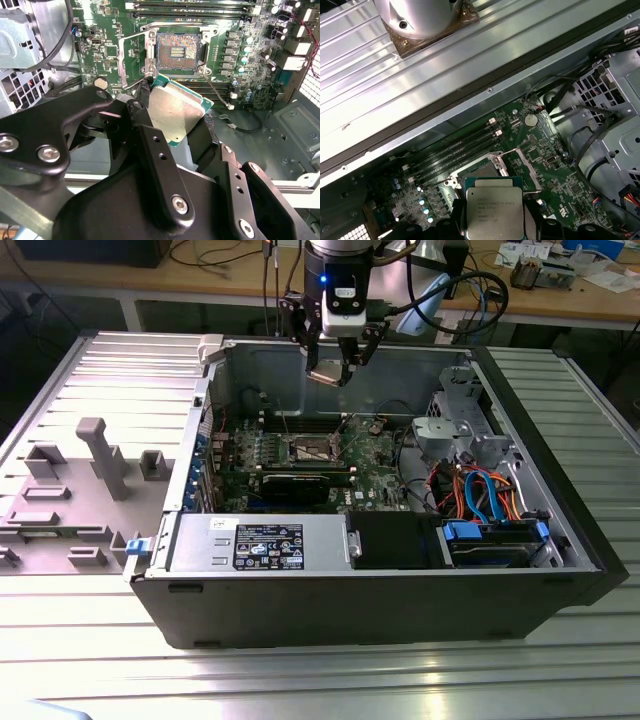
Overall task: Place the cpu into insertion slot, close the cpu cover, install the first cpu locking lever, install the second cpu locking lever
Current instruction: 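Place the cpu into insertion slot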
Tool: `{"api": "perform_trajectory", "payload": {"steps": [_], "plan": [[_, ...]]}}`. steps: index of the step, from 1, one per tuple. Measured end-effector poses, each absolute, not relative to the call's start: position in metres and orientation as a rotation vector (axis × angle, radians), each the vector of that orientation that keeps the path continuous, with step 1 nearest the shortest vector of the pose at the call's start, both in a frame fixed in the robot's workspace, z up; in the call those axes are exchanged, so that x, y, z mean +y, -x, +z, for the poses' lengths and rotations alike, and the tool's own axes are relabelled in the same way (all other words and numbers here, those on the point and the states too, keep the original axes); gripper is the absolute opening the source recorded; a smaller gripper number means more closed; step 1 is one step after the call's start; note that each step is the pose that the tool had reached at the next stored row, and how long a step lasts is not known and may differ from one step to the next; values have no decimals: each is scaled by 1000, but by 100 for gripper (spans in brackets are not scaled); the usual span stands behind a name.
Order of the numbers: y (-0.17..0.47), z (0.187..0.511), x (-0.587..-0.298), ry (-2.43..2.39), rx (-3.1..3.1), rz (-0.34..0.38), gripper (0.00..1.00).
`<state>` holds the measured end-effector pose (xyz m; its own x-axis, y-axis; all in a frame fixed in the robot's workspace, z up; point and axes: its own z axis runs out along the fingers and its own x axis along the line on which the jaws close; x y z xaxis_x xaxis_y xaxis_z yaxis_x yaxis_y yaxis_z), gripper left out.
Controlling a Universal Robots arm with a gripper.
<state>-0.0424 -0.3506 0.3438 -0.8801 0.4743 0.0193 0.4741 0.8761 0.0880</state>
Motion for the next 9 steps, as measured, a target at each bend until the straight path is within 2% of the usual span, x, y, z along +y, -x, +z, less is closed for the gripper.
{"api": "perform_trajectory", "payload": {"steps": [9], "plan": [[42,344,-351,-779,3037,141,55]]}}
